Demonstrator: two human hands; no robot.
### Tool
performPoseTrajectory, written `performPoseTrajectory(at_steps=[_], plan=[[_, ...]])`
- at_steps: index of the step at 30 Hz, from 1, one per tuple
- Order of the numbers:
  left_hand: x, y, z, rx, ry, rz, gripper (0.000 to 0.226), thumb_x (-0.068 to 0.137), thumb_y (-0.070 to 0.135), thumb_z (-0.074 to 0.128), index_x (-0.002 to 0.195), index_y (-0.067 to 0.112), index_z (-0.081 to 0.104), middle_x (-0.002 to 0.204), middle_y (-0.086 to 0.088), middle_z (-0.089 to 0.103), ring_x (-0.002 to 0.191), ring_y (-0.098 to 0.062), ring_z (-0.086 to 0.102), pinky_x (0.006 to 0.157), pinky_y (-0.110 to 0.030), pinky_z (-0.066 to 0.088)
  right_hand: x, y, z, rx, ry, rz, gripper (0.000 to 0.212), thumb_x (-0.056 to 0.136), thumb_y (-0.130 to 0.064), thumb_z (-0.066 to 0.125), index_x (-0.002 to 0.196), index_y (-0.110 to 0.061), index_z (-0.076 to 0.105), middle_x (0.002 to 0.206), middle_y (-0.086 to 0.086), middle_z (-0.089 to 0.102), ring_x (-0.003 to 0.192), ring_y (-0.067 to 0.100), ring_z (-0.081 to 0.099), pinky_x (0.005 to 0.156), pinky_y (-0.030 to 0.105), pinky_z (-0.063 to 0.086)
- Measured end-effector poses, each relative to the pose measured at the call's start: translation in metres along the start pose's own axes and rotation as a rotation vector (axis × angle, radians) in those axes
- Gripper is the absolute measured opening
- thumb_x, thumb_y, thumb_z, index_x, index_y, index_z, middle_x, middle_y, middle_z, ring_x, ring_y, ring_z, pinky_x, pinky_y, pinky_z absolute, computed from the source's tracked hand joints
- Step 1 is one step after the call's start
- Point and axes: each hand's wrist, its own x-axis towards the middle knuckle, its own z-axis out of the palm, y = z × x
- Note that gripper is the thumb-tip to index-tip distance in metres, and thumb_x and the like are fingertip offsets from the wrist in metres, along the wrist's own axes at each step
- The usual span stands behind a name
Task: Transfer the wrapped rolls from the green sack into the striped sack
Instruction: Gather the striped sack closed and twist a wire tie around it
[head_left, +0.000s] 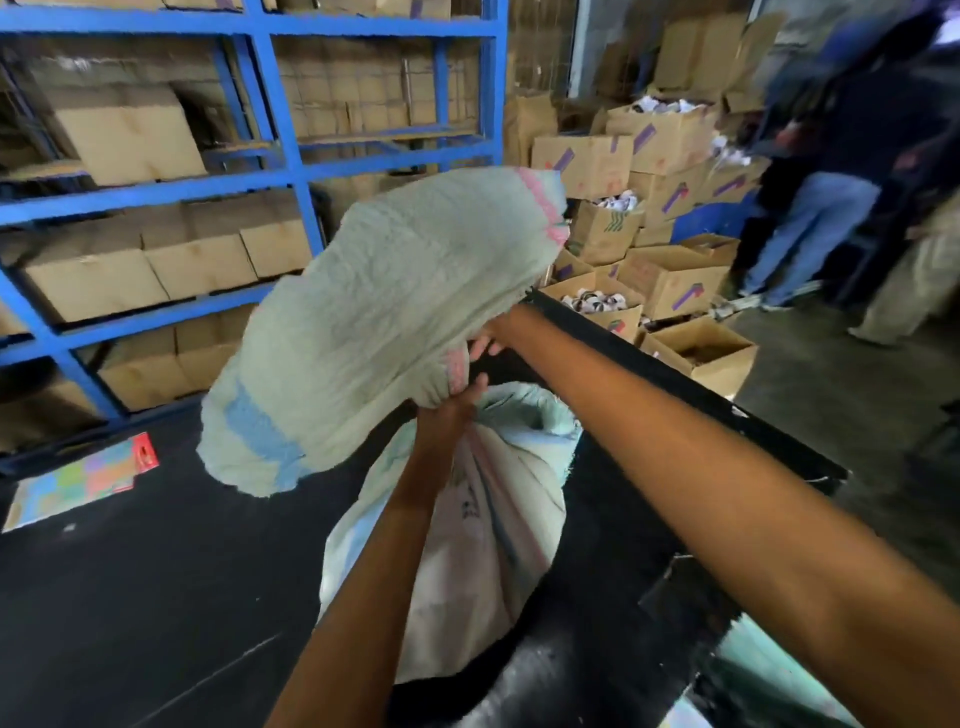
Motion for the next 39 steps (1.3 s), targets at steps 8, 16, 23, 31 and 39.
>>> performPoseTrajectory(at_steps=[8,16,23,31,39], plan=[[-0.036,-0.064,0.042,0.105,-0.162,-0.374,0.048,0.086,0.055,0.067,0.121,0.021,0.069,0.093,0.006,0.066,0.088,-0.013,0.060,0.075,-0.028,0.050,0.055,0.086,-0.065,0.211,-0.195,0.063,0.030,0.102,-0.038,0.045,0.110,-0.018,0.066,0.104,-0.003,0.074,0.082,0.016,0.075,0.076,0.028,0.058],[-0.009,-0.111,0.091,0.228,-0.210,-0.458,0.047,0.104,0.039,0.047,0.149,0.025,0.046,0.133,0.003,0.055,0.116,-0.017,0.052,0.093,-0.031,0.046,0.117,0.178,-0.059,0.080,-0.097,0.087,0.007,0.095,-0.017,0.056,0.098,-0.014,0.061,0.080,0.002,0.067,0.053,0.015,0.064,0.055,0.024,0.050],[0.017,-0.208,0.093,0.362,-0.204,-0.537,0.077,0.081,0.059,0.055,0.150,0.028,0.044,0.153,0.012,0.043,0.142,-0.011,0.038,0.124,-0.040,0.021,0.167,0.354,-0.051,-0.348,0.061,0.131,0.023,0.084,-0.019,0.058,0.092,-0.009,0.076,0.086,0.012,0.076,0.081,0.029,0.074,0.079,0.039,0.061],[0.037,-0.239,0.091,0.405,-0.104,-0.729,0.091,0.075,0.059,0.058,0.143,0.000,0.044,0.146,-0.031,0.041,0.136,-0.050,0.037,0.117,-0.059,0.026,0.161,0.521,-0.008,-0.348,0.131,0.448,0.029,0.089,-0.028,0.065,0.114,-0.014,0.072,0.116,0.012,0.072,0.110,0.034,0.068,0.088,0.037,0.056],[0.051,-0.287,0.087,0.554,-0.114,-0.865,0.094,0.070,0.083,0.058,0.117,0.002,0.066,0.116,-0.028,0.064,0.117,-0.047,0.058,0.105,-0.048,0.043,0.151,0.574,0.074,-0.211,0.246,0.738,0.051,0.089,-0.049,0.068,0.117,-0.007,0.066,0.117,0.016,0.069,0.110,0.035,0.068,0.087,0.040,0.055]])
